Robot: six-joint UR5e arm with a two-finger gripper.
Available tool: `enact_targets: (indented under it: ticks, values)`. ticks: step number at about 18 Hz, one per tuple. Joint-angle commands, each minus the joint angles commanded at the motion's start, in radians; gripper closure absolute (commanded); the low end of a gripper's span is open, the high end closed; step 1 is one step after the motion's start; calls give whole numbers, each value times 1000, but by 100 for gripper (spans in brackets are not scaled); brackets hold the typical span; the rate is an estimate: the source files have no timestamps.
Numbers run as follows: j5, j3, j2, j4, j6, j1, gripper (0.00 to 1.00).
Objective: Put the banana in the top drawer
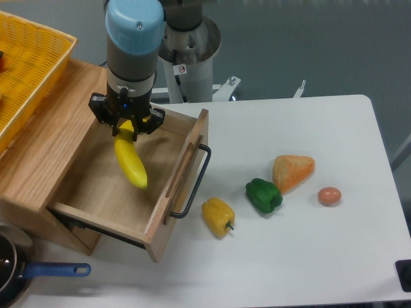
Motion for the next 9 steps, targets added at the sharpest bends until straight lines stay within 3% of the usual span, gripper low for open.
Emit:
enact_targets:
  ticks: [9]
  values:
    - [0,-2,-12,25,-21,-21,58]
